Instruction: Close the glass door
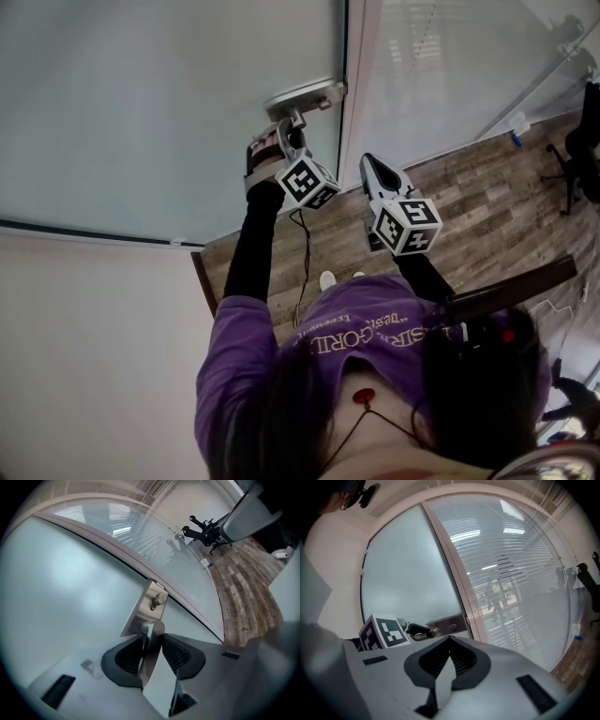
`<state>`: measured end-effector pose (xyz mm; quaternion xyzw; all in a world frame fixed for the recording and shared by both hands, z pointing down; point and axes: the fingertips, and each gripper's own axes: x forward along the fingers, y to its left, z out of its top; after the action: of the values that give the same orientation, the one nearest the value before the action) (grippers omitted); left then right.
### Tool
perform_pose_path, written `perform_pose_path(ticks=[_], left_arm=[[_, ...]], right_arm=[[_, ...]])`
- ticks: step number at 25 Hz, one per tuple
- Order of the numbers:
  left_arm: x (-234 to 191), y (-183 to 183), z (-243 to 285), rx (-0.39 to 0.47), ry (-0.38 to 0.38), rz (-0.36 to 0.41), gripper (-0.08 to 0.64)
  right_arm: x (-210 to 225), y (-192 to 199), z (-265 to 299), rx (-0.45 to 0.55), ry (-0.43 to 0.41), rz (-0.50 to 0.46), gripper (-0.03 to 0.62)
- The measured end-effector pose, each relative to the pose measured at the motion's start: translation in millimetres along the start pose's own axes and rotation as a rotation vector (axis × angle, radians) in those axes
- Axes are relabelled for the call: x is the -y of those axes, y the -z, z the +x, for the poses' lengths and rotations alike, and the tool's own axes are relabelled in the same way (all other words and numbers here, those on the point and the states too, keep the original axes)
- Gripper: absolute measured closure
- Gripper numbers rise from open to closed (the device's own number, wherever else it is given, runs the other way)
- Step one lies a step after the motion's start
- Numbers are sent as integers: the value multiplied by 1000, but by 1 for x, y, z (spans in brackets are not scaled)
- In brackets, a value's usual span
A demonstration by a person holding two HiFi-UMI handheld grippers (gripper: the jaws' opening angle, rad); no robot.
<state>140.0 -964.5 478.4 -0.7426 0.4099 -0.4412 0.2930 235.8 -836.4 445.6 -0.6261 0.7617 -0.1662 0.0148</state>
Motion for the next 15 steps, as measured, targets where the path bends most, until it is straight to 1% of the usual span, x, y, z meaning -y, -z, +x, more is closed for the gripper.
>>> perform_pose_path(ticks=[3, 6, 10, 13, 15], left_arm=[[-3, -2, -1, 23, 0, -44, 426], [-4, -2, 0, 52, 18, -83, 419], [-5, -1, 1, 68, -4, -75, 417], [-3, 4, 6, 54, 19, -104, 416], [-2, 6, 9, 48, 21, -108, 416]], right_arm=[[1, -3, 1, 1, 1, 0, 607], [4, -6, 2, 3, 3, -1, 606], [6, -6, 4, 3, 5, 1, 606], [4, -1, 4, 2, 0, -5, 607], [2, 4, 2, -2, -2, -6, 606]])
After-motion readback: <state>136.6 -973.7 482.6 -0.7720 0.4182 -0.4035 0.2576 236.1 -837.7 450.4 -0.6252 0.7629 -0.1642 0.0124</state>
